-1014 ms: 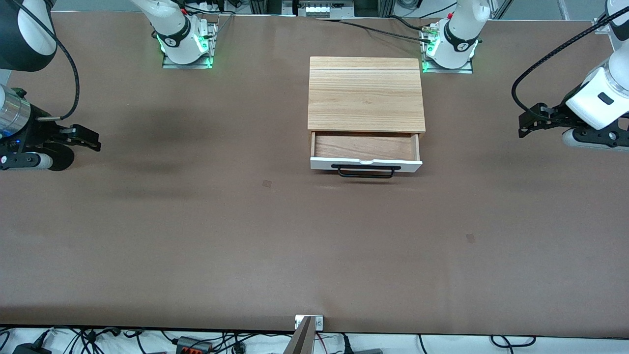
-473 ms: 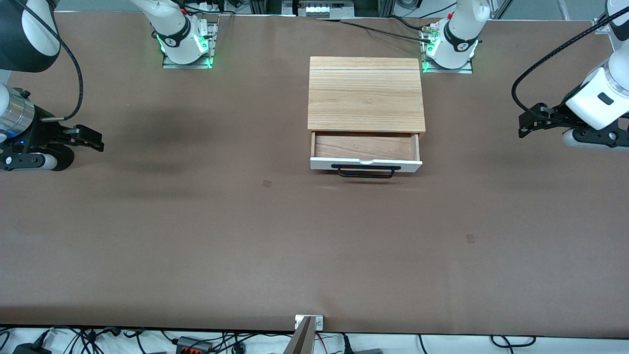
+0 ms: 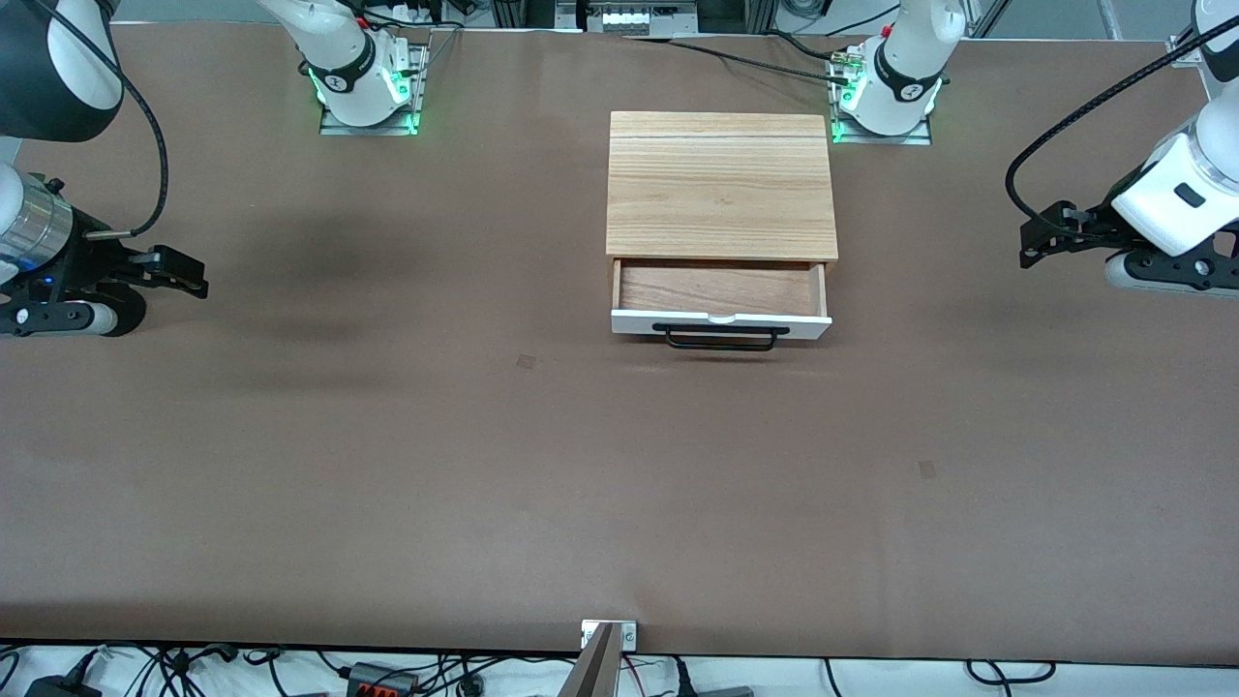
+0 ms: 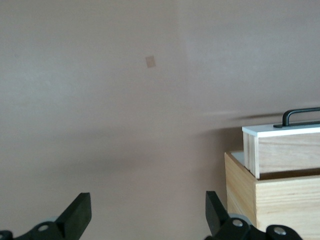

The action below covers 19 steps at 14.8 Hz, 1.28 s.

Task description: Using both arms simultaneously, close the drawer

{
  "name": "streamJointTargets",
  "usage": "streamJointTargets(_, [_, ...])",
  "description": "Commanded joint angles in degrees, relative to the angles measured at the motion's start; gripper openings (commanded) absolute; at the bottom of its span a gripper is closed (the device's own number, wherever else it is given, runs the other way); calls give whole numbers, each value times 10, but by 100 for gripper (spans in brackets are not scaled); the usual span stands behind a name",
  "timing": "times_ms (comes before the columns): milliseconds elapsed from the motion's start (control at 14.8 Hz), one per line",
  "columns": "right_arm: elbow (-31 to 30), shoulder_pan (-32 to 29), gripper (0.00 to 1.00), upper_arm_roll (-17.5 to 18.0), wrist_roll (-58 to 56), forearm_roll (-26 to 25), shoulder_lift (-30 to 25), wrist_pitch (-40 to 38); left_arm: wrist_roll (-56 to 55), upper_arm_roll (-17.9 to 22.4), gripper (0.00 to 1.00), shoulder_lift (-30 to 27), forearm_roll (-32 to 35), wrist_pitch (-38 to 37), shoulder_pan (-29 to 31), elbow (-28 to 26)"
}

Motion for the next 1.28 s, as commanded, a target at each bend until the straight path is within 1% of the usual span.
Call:
streamJointTargets(0, [1, -1, 100, 1, -8, 9, 0, 0, 1, -2, 100, 10, 12, -19, 0, 19])
streamJointTargets(135, [1, 0, 100, 2, -8, 10, 7, 4, -4, -1, 100, 10, 11, -19, 2, 18])
streamJointTargets(203, [1, 3, 100, 2, -8, 22, 9, 7, 0, -1, 100, 11, 5, -19, 2, 19])
streamJointTargets(270, [1, 4, 100, 1, -8, 46, 10, 7, 1, -1, 100, 16, -2, -19, 2, 19])
streamJointTargets(338, [1, 2, 100, 1, -8, 61, 11, 7, 0, 0, 100, 20, -26, -20, 2, 18])
streamJointTargets(473, [1, 1, 100, 1, -8, 64, 11, 6, 1, 0, 100, 23, -63, -53, 2, 18])
streamJointTargets(608, [1, 3, 100, 1, -8, 63, 12, 8, 3, 1, 100, 31, -104, -65, 3, 18])
streamJointTargets(743, [1, 7, 100, 2, -8, 64, 28, 14, 3, 3, 100, 42, -136, -67, 5, 18])
streamJointTargets(811, [1, 23, 100, 2, -8, 66, 41, 35, 4, 3, 100, 49, -154, -67, 5, 18])
streamJointTargets(946, [1, 50, 100, 2, 0, 67, 62, 85, 4, -1, 100, 80, -177, -63, 4, 18])
streamJointTargets(1081, [1, 74, 100, 2, 27, 68, 74, 104, 12, -1, 100, 108, -237, -40, 5, 18])
streamJointTargets(1149, [1, 78, 100, 2, 58, 79, 86, 108, 31, -1, 100, 121, -248, -20, 4, 16])
streamJointTargets(1216, [1, 88, 100, 2, 81, 110, 92, 115, 50, -2, 100, 134, -252, 0, 4, 16])
